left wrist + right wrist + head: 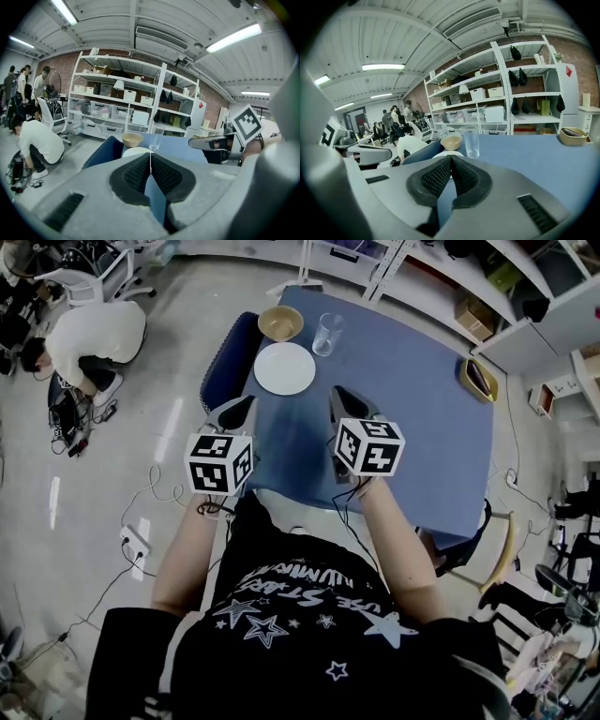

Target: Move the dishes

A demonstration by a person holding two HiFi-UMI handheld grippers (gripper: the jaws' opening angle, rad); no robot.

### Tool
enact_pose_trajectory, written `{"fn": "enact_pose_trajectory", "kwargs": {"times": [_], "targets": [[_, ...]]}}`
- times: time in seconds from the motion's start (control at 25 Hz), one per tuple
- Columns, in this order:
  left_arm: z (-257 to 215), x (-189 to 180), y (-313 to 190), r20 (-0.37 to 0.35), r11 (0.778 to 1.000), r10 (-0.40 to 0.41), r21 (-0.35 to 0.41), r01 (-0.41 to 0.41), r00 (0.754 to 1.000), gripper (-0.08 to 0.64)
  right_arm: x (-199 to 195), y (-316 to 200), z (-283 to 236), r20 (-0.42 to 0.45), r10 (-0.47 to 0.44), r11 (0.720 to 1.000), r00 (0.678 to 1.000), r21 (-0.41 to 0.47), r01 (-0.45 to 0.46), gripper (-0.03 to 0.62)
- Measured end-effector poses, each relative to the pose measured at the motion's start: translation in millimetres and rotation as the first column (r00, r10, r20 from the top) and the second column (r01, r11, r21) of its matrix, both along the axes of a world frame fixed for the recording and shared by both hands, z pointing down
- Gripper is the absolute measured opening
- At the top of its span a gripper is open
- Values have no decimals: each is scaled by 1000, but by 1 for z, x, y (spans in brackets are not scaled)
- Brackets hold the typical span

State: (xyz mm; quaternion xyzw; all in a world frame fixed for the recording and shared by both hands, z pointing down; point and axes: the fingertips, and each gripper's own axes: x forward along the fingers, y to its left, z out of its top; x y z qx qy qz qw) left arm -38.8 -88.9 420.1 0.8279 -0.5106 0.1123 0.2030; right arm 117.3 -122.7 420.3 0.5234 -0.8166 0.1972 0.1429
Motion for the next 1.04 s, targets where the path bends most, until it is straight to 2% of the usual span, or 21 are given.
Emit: {"fn": "enact_pose_trajectory", "kwargs": {"times": [0.52,1.04], "targets": [[-2,53,105,4,999,-37,12,37,999,21,52,101,-8,9,-62,998,998,34,62,3],[4,73,195,5,997,-82,-8,82,997,21,68,178,-6,31,-118,992,993,47,117,3]]}}
